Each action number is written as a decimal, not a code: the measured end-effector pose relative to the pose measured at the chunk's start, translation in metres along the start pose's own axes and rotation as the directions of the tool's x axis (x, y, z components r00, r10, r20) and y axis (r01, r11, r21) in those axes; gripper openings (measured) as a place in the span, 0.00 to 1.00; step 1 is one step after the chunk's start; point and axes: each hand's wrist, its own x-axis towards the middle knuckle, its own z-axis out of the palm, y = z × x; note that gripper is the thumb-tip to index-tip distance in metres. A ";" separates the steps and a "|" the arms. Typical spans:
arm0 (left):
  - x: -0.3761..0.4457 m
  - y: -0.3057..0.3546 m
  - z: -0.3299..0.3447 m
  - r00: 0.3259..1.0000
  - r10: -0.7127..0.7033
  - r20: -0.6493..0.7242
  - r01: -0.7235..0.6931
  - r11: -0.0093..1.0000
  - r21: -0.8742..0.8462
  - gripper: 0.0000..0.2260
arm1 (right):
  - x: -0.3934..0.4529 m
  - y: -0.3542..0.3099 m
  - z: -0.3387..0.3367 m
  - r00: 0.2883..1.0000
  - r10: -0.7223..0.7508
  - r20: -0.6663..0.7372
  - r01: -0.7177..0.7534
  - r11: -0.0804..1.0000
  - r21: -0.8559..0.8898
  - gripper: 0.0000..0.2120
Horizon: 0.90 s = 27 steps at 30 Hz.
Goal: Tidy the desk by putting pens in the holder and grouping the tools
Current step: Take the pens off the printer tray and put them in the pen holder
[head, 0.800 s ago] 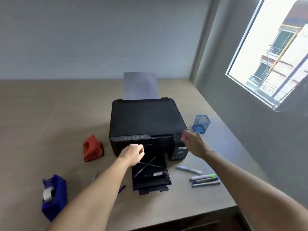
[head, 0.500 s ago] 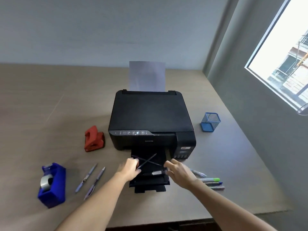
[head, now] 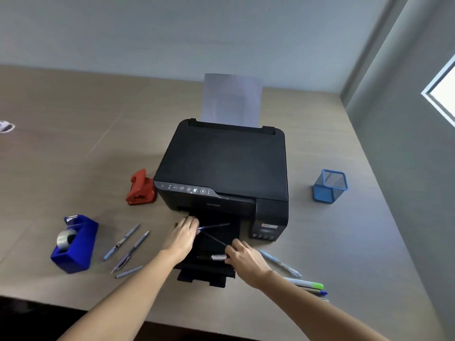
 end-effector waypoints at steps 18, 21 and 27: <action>-0.024 0.035 -0.055 0.938 0.046 0.344 0.016 0.985 -0.174 0.06 | -0.136 0.174 -0.071 0.917 0.381 -0.121 -0.320 0.881 0.348 0.06; -0.026 0.058 -0.100 0.932 0.135 0.337 -0.024 0.949 -0.313 0.11 | -0.148 0.207 -0.100 0.755 0.613 -0.233 -0.490 0.763 0.422 0.05; 0.060 0.156 -0.178 0.922 0.380 0.067 -0.317 0.845 -0.430 0.08 | -0.131 0.259 -0.154 0.430 0.795 -0.427 -0.517 0.605 0.605 0.03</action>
